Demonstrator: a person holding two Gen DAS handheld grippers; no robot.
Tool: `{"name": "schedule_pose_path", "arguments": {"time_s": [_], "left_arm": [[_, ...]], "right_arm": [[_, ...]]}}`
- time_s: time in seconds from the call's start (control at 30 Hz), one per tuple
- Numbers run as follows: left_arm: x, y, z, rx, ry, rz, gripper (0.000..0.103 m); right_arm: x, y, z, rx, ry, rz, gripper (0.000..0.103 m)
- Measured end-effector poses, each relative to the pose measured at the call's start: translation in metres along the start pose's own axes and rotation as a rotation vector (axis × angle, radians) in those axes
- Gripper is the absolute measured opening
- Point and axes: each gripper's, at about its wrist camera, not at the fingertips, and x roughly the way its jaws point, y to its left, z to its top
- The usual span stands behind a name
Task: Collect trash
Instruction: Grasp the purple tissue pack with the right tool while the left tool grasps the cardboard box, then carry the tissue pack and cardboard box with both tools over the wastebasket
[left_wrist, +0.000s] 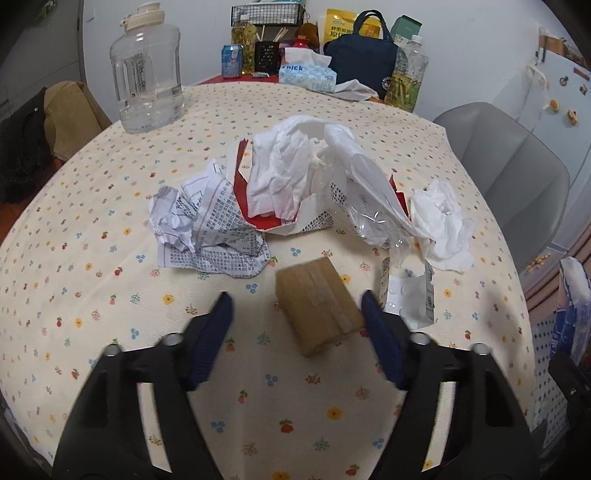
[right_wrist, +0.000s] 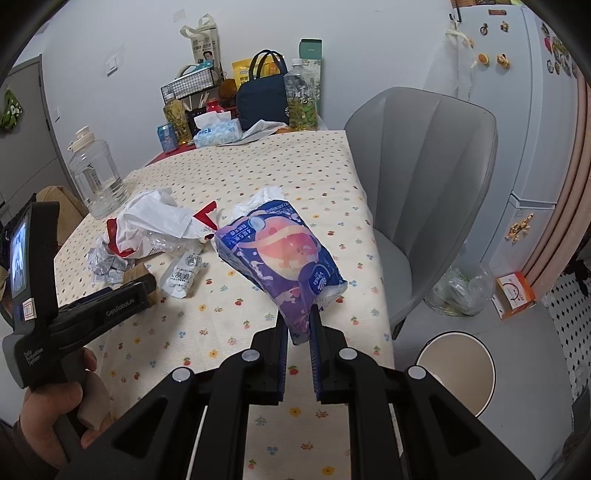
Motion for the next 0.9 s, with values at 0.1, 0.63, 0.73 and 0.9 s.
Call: {"name": "schedule_pose_path", "arguments": {"time_s": [0.1,0.63,0.73,0.9], "left_arm": [[-0.003,0.003,-0.002,-0.006,0.007,-0.022,0.038],[-0.053,0.008,-0.007,-0.016,-0.103,-0.063,0.038],[-0.06,0.0,-0.008,-0.001,-0.119,-0.081,0.038],[-0.072,-0.015,-0.006,0.022,-0.148,-0.113,0.038]], "right_arm": [[-0.002,0.001,0.0,-0.004,-0.002,-0.007,0.012],[-0.034,0.019,0.001,-0.037,-0.062,-0.007,0.012],[-0.042,0.017,0.002,-0.038,-0.075,-0.02,0.012],[-0.055,0.012,0.004,-0.035,-0.092,-0.042,0.012]]}}
